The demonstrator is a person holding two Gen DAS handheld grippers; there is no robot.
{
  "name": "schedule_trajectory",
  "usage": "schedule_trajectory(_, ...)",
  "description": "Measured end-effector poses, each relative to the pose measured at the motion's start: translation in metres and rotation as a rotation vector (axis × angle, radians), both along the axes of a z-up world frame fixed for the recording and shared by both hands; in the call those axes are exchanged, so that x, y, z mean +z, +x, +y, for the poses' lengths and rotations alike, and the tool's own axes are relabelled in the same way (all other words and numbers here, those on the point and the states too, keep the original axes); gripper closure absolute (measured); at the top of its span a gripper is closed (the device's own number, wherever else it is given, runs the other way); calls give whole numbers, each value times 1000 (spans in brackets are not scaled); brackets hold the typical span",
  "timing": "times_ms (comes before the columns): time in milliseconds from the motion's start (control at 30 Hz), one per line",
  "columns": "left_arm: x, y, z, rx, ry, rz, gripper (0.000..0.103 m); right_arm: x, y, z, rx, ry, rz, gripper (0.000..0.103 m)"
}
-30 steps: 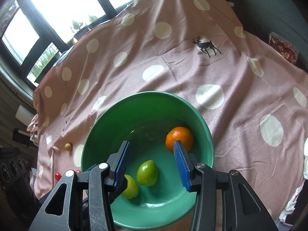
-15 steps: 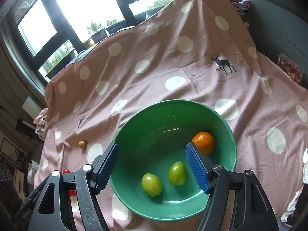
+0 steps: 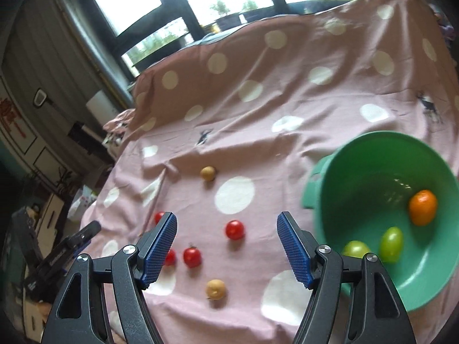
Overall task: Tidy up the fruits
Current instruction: 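Move the right tool back to the second mandarin orange, then close the right tool around the second mandarin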
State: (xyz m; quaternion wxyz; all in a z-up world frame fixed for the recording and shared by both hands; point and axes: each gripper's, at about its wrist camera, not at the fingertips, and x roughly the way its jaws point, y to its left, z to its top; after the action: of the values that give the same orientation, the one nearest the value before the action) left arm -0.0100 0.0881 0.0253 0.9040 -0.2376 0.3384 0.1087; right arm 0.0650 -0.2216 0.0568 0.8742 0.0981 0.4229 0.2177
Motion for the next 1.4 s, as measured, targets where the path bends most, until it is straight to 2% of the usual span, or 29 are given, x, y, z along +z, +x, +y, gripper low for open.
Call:
schedule_trajectory(100,-5,-3,17,37,-48,11,10,-16,4,43,136,10,65,31)
schedule_trajectory(200,-7,-5,25,66,-54,27,10,-34,5,86,242,-49,117,31)
schedule_trajectory(233,-7,-5,26,68,-59,25,10,-40,6,98,270,-66,131,33)
schedule_trajectory(267,-7,-6,28,65,-68,22,10,-45,7,109,297,-80,148,40)
schedule_trajectory(300,-7,-7,30,60,-80,16,10,-51,9,119,321,-95,171,43)
schedule_trajectory(367,-7,-8,33,57,-97,6,10,-60,12,133,351,-104,207,48)
schedule_trajectory(600,-9,-6,35,47,-112,14,10,-75,22,156,389,-115,276,51)
schedule_trajectory(700,-9,-6,34,35,-115,14,10,-79,25,161,381,-152,277,51)
schedule_trajectory(800,-10,-5,33,28,-115,17,10,-84,28,164,395,-145,301,52)
schedule_trajectory(867,-10,-4,33,22,-121,17,10,-88,29,167,397,-149,309,59)
schedule_trajectory(1033,-10,-3,32,9,-126,14,10,-84,27,161,384,-130,290,61)
schedule_trajectory(1200,-9,0,22,-28,-128,12,10,-56,22,127,335,-50,236,61)
schedule_trajectory(1300,-9,5,7,-75,-114,20,10,-44,19,99,276,-68,212,61)
schedule_trajectory(1400,-10,11,-12,-132,-101,29,11,-45,18,72,202,-114,212,61)
